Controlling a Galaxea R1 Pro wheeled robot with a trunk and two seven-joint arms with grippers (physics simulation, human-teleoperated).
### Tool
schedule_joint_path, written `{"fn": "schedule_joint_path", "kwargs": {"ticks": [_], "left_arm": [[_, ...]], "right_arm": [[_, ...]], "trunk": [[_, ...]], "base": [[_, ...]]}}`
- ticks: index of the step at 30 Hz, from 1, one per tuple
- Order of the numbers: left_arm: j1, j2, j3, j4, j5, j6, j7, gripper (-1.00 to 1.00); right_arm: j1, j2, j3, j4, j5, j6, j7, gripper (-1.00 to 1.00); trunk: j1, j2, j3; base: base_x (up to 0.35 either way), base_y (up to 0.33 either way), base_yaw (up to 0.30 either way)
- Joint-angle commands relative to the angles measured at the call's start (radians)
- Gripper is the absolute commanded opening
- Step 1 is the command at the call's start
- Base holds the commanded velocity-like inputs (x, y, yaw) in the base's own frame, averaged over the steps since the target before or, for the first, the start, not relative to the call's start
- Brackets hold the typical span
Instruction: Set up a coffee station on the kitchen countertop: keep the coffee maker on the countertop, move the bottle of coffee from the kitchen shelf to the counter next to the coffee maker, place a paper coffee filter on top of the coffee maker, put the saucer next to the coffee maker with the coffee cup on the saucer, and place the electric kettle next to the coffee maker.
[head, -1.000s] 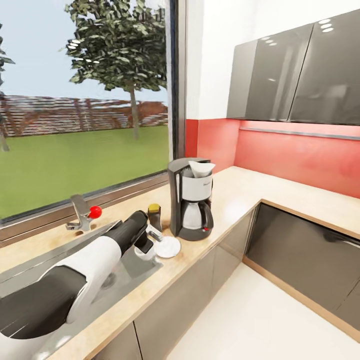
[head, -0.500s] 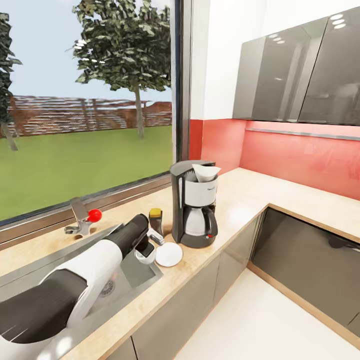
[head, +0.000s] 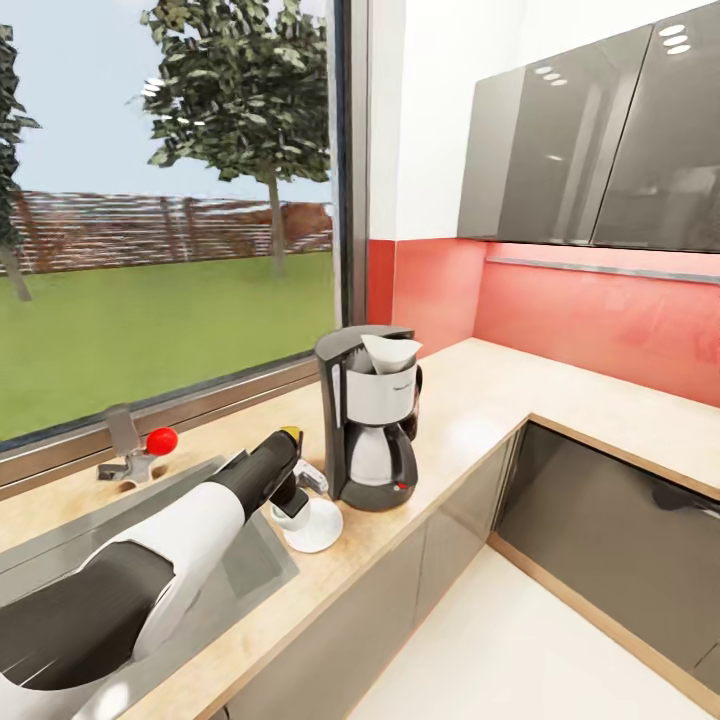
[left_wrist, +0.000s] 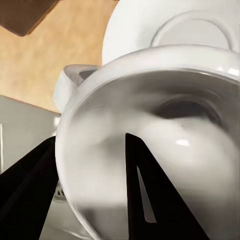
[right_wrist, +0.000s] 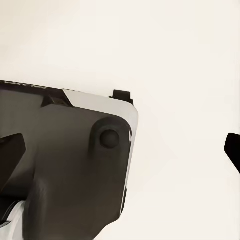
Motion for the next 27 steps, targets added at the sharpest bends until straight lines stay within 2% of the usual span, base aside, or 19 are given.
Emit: {"fn": "schedule_joint_path", "kwargs": {"ticks": [1,13,20,27], "left_arm": [[-0.001,0.0,-0.003,-0.001,-0.011,0.001,-0.01,-1.0],[0.035,-0.004,-0.003,-0.001,-0.011,0.001,0.0,-1.0],[0.037,-0.005,-0.003,-0.001,-0.011,0.001,0.002,-1.0],[0.056,-0.006,-0.003,-0.002,-0.009,0.001,0.002,-1.0]], "right_arm": [[0.0,0.0,-0.003,-0.003,0.009,0.006,0.004,1.0],[0.0,0.0,-0.003,-0.003,0.009,0.006,0.004,1.0],[0.0,0.0,-0.002,-0.003,0.009,0.006,0.004,1.0],[0.0,0.0,-0.003,-0.003,0.009,0.006,0.004,1.0]], "trunk": [[0.001,-0.002,-0.002],[0.001,-0.002,-0.002],[0.001,-0.002,-0.002],[0.001,-0.002,-0.002]], "base": [[0.003,-0.01,0.0],[0.002,-0.001,0.0],[0.156,-0.067,0.0],[0.029,-0.017,0.0]]}}
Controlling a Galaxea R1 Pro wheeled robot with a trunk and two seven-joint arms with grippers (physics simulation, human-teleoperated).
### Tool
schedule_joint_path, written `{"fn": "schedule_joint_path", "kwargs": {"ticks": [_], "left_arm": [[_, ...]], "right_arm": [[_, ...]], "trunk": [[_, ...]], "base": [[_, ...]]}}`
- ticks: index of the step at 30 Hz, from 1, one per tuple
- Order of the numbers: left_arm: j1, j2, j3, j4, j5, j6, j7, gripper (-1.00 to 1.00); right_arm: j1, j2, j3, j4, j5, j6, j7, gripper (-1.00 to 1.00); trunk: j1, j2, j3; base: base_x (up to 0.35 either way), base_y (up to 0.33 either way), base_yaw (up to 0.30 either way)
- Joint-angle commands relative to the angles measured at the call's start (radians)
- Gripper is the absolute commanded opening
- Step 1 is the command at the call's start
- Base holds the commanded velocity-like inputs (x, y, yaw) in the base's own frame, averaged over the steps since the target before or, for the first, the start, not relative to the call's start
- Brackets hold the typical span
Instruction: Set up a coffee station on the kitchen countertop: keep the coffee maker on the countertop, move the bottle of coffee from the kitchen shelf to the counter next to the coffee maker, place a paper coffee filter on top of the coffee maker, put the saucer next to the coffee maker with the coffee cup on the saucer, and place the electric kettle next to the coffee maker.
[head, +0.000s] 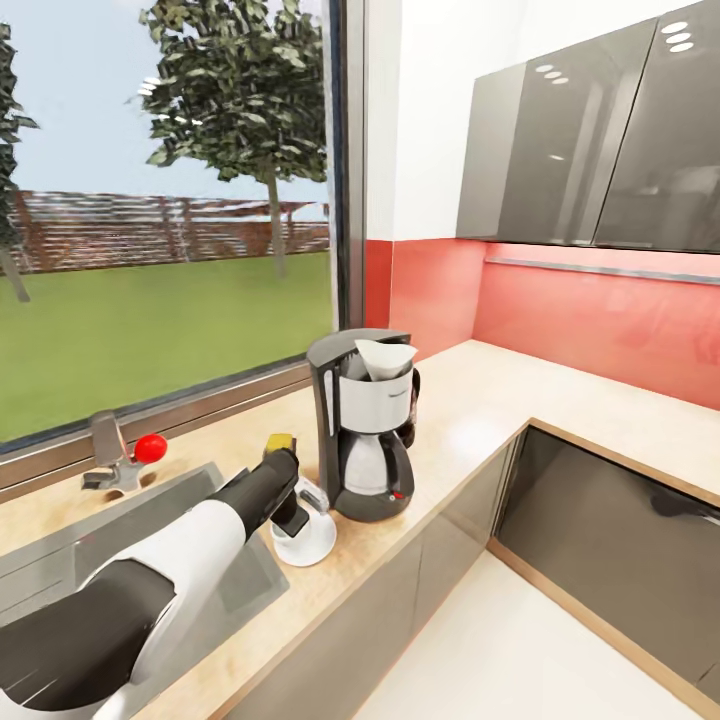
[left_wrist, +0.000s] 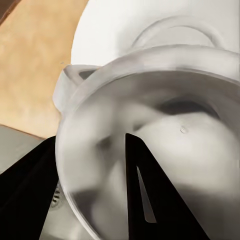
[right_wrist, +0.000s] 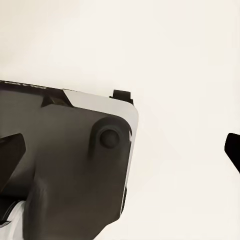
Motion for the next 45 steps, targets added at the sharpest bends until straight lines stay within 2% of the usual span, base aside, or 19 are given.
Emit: {"fn": "schedule_joint_path", "kwargs": {"ticks": [1,22,32,39,40,45], "left_arm": [[0.002,0.0,-0.004,-0.001,-0.012,0.001,-0.01,-1.0],[0.009,0.001,-0.002,0.0,-0.014,0.0,-0.01,-1.0],[0.042,0.003,0.0,-0.003,-0.014,0.0,-0.009,-1.0],[0.044,0.005,0.002,-0.057,-0.013,0.0,-0.01,-1.0],[0.044,0.006,0.003,-0.059,-0.013,0.0,-0.01,1.0],[0.044,0.008,0.007,-0.063,-0.01,0.002,-0.011,1.0]], "right_arm": [[0.0,0.0,-0.003,-0.003,0.009,0.006,0.004,1.0],[0.0,0.0,-0.003,-0.003,0.009,0.006,0.004,1.0],[0.0,0.0,-0.003,-0.003,0.009,0.006,0.004,1.0],[0.0,0.0,-0.003,-0.003,0.009,0.006,0.004,1.0],[0.0,0.0,-0.002,-0.003,0.009,0.006,0.004,1.0],[0.0,0.0,-0.002,-0.003,0.009,0.006,0.004,1.0]], "trunk": [[0.001,-0.002,-0.002],[0.001,-0.002,-0.002],[0.001,-0.002,-0.002],[0.001,-0.002,-0.002],[0.001,-0.002,-0.002],[0.001,-0.002,-0.002]], "base": [[0.003,-0.002,0.0],[0.077,-0.018,0.0],[0.0,0.0,0.0],[0.0,0.0,0.0],[0.0,0.0,0.0],[0.0,0.0,0.0]]}}
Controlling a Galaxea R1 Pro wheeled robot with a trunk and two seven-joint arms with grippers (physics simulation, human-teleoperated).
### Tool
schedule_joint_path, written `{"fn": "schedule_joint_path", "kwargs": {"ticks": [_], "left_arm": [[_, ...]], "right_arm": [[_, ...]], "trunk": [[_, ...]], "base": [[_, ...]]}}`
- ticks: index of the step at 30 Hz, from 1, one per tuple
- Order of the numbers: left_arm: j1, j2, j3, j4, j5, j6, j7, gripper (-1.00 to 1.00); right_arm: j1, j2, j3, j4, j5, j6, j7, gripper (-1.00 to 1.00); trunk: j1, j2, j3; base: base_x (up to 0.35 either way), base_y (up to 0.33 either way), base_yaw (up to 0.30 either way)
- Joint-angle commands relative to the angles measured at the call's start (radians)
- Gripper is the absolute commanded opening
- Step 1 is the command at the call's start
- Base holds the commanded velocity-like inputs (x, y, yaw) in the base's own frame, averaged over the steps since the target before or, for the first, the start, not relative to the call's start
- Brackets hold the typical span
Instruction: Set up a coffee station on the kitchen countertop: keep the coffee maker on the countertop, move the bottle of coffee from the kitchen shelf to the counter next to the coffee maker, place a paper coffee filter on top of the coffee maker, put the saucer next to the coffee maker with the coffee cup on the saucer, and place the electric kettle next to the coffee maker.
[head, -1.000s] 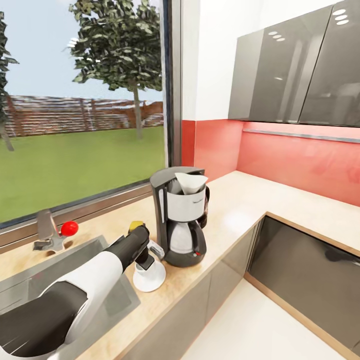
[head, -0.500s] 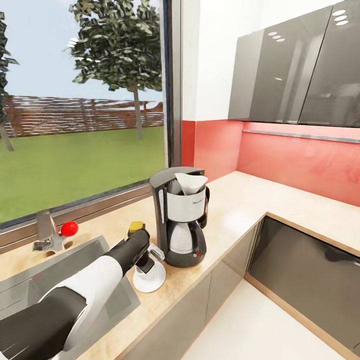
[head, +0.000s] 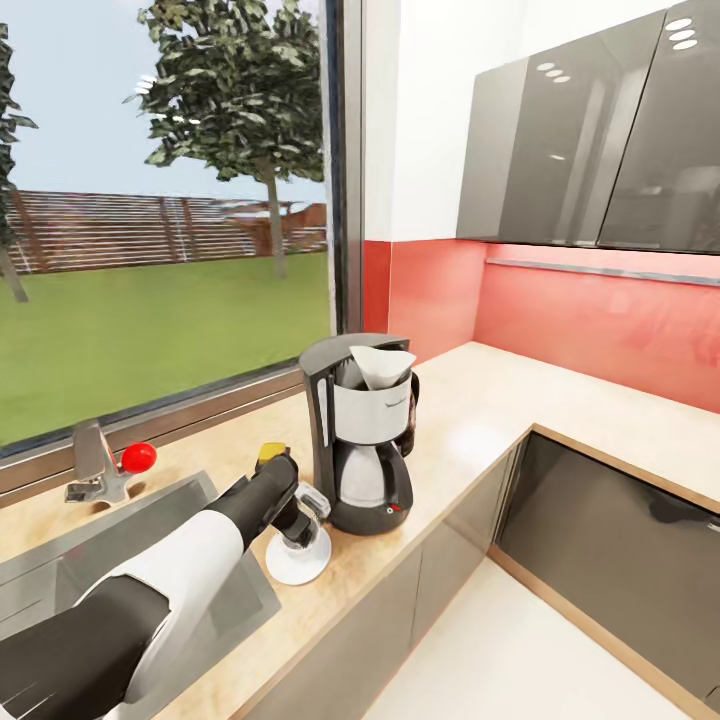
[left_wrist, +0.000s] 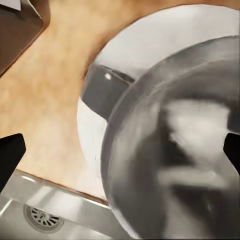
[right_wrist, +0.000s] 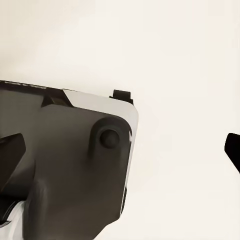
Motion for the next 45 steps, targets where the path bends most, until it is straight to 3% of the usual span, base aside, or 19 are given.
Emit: {"fn": "schedule_joint_path", "kwargs": {"ticks": [1,11,18,26,38,45], "left_arm": [[-0.001,0.0,-0.004,-0.001,-0.011,0.002,-0.01,1.0],[-0.003,0.002,-0.006,-0.004,-0.012,0.002,-0.011,1.0],[-0.007,0.009,-0.006,-0.118,-0.013,0.011,-0.016,1.0],[-0.01,0.011,-0.007,-0.134,-0.013,0.011,-0.019,1.0],[-0.01,0.01,-0.007,-0.137,-0.012,0.01,-0.019,1.0],[-0.013,0.011,-0.006,-0.147,-0.013,0.013,-0.019,1.0]], "right_arm": [[0.0,0.0,-0.003,-0.003,0.009,0.006,0.004,1.0],[0.0,0.0,-0.002,-0.003,0.009,0.006,0.004,1.0],[0.0,0.0,-0.003,-0.003,0.009,0.006,0.004,1.0],[0.0,0.0,-0.003,-0.003,0.009,0.006,0.004,1.0],[0.0,0.0,-0.003,-0.003,0.009,0.006,0.004,1.0],[0.0,0.001,-0.003,-0.003,0.009,0.005,0.004,1.0]], "trunk": [[0.001,-0.002,-0.002],[0.001,-0.002,-0.002],[0.001,-0.002,-0.002],[0.001,-0.002,-0.002],[0.001,-0.002,-0.002],[0.001,-0.002,-0.002]], "base": [[0.0,0.0,0.0],[0.0,0.0,0.0],[0.0,0.0,0.0],[0.0,0.0,0.014],[-0.003,0.0,0.249],[-0.26,0.0,0.277]]}}
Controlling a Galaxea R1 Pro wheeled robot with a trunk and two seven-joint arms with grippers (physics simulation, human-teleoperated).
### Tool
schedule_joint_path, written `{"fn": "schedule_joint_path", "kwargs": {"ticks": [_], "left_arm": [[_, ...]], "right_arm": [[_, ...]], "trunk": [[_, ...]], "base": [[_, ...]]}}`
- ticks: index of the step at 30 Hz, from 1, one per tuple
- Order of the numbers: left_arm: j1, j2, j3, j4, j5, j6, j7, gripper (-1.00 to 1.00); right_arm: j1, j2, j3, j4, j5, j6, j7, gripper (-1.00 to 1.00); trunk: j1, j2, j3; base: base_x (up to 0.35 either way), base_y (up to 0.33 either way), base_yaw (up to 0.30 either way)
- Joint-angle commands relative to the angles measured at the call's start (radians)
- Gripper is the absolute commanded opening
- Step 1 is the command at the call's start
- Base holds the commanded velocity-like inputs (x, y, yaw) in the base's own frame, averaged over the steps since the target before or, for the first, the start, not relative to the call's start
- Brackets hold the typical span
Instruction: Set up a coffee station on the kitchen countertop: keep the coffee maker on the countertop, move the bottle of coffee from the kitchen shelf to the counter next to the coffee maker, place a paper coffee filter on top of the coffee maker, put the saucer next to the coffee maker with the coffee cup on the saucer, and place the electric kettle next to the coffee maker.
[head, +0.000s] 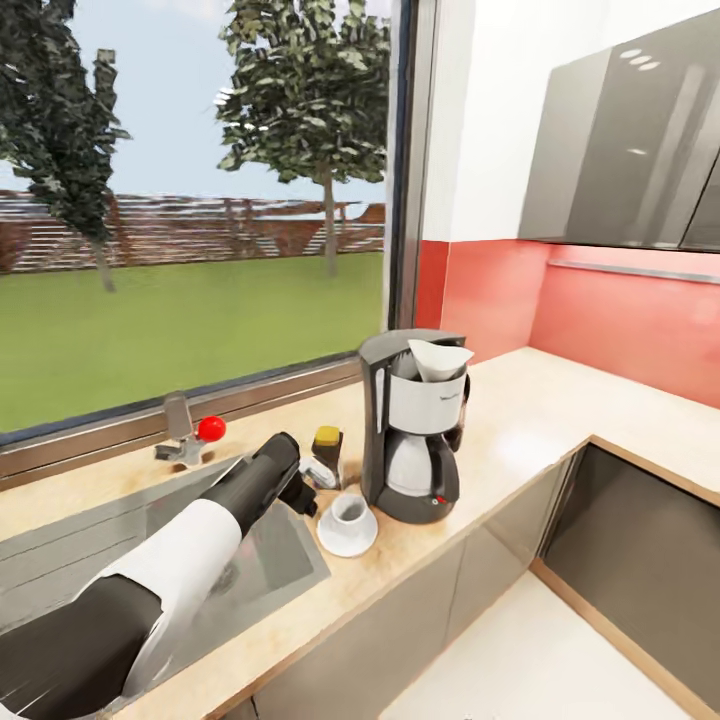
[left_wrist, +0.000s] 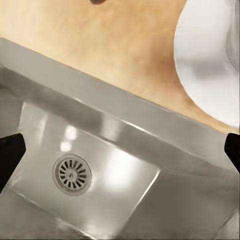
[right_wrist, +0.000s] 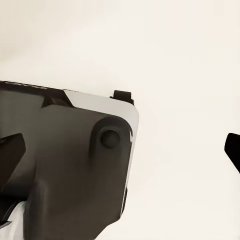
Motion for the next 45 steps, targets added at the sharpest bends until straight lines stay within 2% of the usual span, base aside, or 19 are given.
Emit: {"fn": "schedule_joint_path", "kwargs": {"ticks": [1,19,22,24,25,29,31,32,35,42,45], "left_arm": [[-0.001,0.0,-0.003,-0.001,-0.011,0.001,-0.009,1.0],[-0.006,0.0,-0.001,-0.003,-0.009,0.002,-0.009,1.0],[-0.007,0.003,0.009,-0.041,-0.008,0.001,-0.007,1.0],[-0.001,0.014,0.051,-0.096,-0.008,-0.002,-0.005,1.0],[0.004,0.023,0.103,-0.136,-0.007,-0.005,-0.005,1.0],[0.01,0.032,0.269,-0.214,-0.005,-0.013,-0.008,1.0],[0.012,0.033,0.33,-0.243,-0.004,-0.036,-0.01,1.0],[0.013,0.034,0.356,-0.263,-0.004,-0.068,-0.012,1.0],[0.022,0.043,0.377,-0.29,-0.003,-0.133,-0.015,1.0],[0.03,0.055,0.384,-0.3,0.047,-0.163,-0.014,1.0],[0.031,0.055,0.385,-0.307,0.05,-0.191,-0.01,1.0]], "right_arm": [[0.0,0.0,-0.003,-0.003,0.009,0.006,0.004,1.0],[0.0,0.0,-0.003,-0.003,0.009,0.006,0.004,1.0],[0.0,0.0,-0.002,-0.003,0.009,0.006,0.004,1.0],[0.0,0.0,-0.002,-0.003,0.009,0.006,0.004,1.0],[0.0,-0.001,-0.003,-0.003,0.009,0.006,0.004,1.0],[0.0,-0.002,-0.003,-0.003,0.009,0.005,0.003,1.0],[0.0,-0.003,-0.003,-0.003,0.009,0.005,0.004,1.0],[0.0,-0.002,-0.003,-0.003,0.009,0.004,0.004,1.0],[0.0,-0.002,-0.004,-0.004,0.008,0.003,0.004,1.0],[0.0,0.002,-0.006,-0.005,0.006,-0.04,0.006,1.0],[0.0,0.004,-0.007,-0.005,0.006,-0.042,0.005,1.0]], "trunk": [[0.0,-0.002,-0.002],[0.0,-0.002,-0.001],[0.0,-0.002,0.002],[0.0,-0.002,0.004],[0.0,-0.002,0.004],[0.0,-0.002,0.005],[0.0,-0.002,0.005],[0.0,-0.002,0.005],[0.0,-0.002,0.005],[0.0,-0.002,0.005],[0.0,-0.002,0.005]], "base": [[-0.169,0.0,0.277],[-0.015,0.0,0.275],[0.0,0.0,0.232],[0.0,0.0,0.188],[0.0,0.0,0.083],[0.0,0.0,0.031],[0.0,0.0,0.007],[0.0,0.0,0.003],[0.0,0.0,0.001],[0.0,0.0,0.0],[0.0,0.0,0.0]]}}
